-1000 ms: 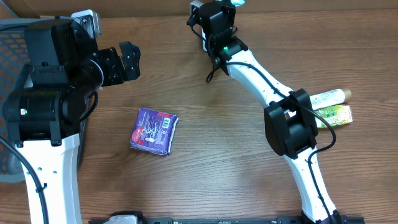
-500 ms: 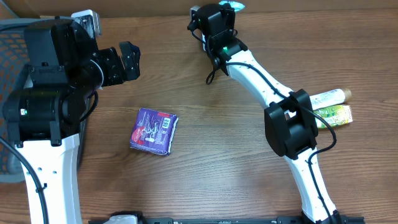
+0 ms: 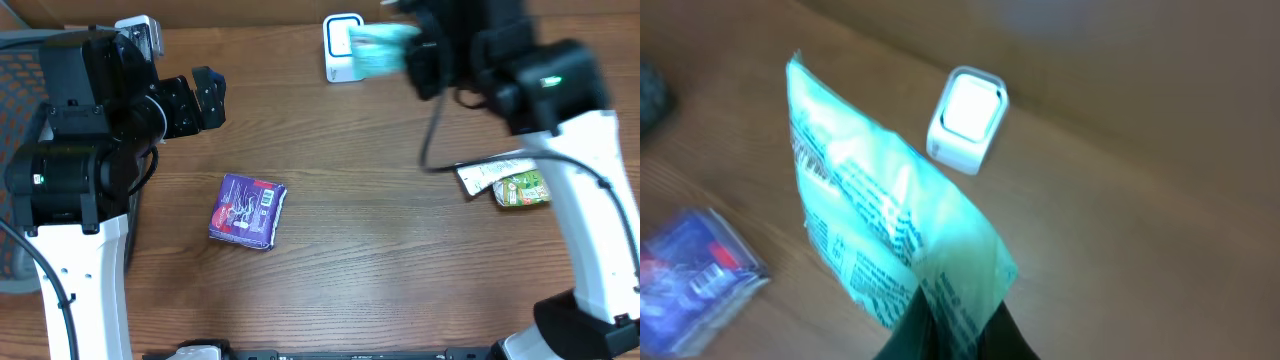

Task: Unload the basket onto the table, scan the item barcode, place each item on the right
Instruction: 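Carry the mint-green packet right and drop it near the tube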

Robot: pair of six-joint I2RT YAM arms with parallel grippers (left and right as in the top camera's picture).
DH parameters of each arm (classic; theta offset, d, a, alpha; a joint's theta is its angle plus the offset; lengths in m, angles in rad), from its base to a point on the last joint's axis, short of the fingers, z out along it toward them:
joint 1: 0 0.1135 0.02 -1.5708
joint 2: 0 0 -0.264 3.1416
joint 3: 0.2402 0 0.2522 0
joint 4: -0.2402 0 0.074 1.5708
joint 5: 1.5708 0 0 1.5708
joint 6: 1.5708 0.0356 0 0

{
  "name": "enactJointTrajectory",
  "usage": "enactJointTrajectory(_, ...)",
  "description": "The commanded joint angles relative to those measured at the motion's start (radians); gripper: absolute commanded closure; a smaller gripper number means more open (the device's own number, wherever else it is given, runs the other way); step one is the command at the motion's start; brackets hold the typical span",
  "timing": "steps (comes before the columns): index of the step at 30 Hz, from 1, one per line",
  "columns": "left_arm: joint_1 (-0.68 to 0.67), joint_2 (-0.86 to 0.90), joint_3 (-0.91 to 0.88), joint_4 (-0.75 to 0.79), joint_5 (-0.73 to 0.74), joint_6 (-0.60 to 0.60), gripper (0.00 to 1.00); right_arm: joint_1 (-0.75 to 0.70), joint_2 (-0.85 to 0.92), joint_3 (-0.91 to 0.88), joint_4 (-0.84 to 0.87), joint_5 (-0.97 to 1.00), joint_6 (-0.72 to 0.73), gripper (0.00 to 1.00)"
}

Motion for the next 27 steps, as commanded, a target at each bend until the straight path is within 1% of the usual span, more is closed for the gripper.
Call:
enactJointTrajectory(1,0.0,0.002,0.008,0.003,0.004,0.019,0.0,-0.151,0.051,-0.05,-0.09,-0.148,0.338,0.96)
enactJointTrajectory(3,0.0,0.002,0.008,0.003,0.004,0.019,0.0,-0.253,0.053,-0.125,-0.087,-0.128,0.413,0.96)
enactJointTrajectory(7,0.0,0.002,0.008,0.003,0.004,0.019,0.0,-0.399,0.053,-0.319,0.012,-0.046,0.531,0.96)
enactJointTrajectory(10,0.0,0.002,0.008,0.003,0.004,0.019,0.0,-0.481,0.053,-0.502,0.16,-0.036,0.582,0.96)
enactJointTrajectory(12,0.0,0.002,0.008,0.003,0.004,0.019,0.01,-0.522,0.053,-0.652,0.328,-0.036,0.609,0.96)
enactJointTrajectory(15,0.0,0.002,0.008,0.003,0.004,0.019,0.0,-0.537,0.053,-0.798,0.496,-0.035,0.635,0.96)
enactJointTrajectory(16,0.0,0.002,0.008,0.003,0.004,0.019,0.0,-0.537,0.053,-0.83,0.529,-0.035,0.635,0.94)
enactJointTrajectory(17,0.0,0.002,0.008,0.003,0.004,0.019,0.0,-0.537,0.053,-0.85,0.542,-0.032,0.634,0.85)
enactJointTrajectory(18,0.0,0.002,0.008,0.003,0.004,0.019,0.0,-0.537,0.053,-0.863,0.543,-0.007,0.635,0.59)
enactJointTrajectory(20,0.0,0.002,0.008,0.003,0.004,0.019,0.0,-0.537,0.053,-0.86,0.527,0.028,0.633,0.45)
enactJointTrajectory(22,0.0,0.002,0.008,0.003,0.004,0.019,0.0,-0.543,0.05,-0.842,0.497,0.024,0.631,0.39)
enactJointTrajectory(23,0.0,0.002,0.008,0.003,0.004,0.019,0.0,-0.545,0.047,-0.83,0.48,0.024,0.631,0.37)
enactJointTrajectory(25,0.0,0.002,0.008,0.003,0.004,0.019,0.0,-0.547,0.022,-0.742,0.372,0.016,0.628,0.36)
enactJointTrajectory(26,0.0,0.002,0.008,0.003,0.004,0.019,0.0,-0.544,-0.001,-0.656,0.291,-0.029,0.573,0.35)
enactJointTrajectory(27,0.0,0.002,0.008,0.003,0.004,0.019,0.0,-0.538,-0.012,-0.61,0.253,-0.065,0.543,0.35)
